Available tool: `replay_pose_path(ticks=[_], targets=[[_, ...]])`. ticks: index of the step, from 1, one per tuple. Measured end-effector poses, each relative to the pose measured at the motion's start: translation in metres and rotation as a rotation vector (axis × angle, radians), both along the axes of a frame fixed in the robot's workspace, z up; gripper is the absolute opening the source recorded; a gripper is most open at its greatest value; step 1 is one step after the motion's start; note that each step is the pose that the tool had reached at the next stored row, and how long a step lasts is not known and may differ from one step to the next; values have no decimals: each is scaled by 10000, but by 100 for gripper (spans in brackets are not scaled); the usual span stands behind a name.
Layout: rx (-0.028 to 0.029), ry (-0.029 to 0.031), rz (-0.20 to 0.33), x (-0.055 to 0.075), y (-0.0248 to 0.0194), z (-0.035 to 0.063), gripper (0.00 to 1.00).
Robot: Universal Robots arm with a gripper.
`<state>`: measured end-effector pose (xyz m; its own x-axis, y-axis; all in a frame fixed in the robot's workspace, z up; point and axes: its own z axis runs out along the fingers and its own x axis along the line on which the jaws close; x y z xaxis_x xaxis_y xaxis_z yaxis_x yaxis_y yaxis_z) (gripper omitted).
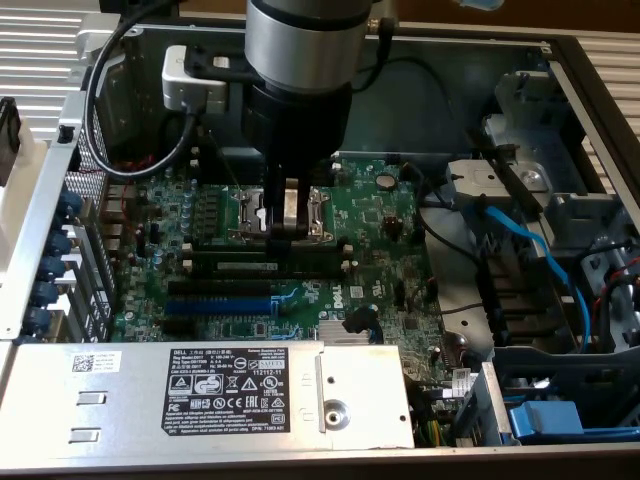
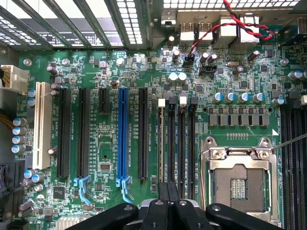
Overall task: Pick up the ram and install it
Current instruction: 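Press down the ram until it locks into place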
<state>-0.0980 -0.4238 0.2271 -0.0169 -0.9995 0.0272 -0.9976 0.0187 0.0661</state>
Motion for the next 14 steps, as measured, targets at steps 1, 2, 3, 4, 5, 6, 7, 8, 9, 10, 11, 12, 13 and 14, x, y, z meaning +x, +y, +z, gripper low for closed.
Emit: replay_pose_path(ticks=[1,2,3,4,5,6,7,8,9,10,11,12,13,14], targets=[[1,0,0,0,0,2,10],[5,-2,0,0,1,7,10],[12,-6,-1,0,1,15,10],[16,-7,-1,0,2,30,10],[4,-2,-1,0,0,57,10],[1,0,0,0,0,90,10],[3,-2,0,0,0,123,10],[0,0,0,0,0,162,10],[-1,1,0,0,0,197,10],[0,0,-1,0,0,232,10],[0,0,0,0,0,262,10],[-2,1,0,0,0,287,10],[-2,0,1,0,0,295,10],[1,-1,1,0,0,295,10]])
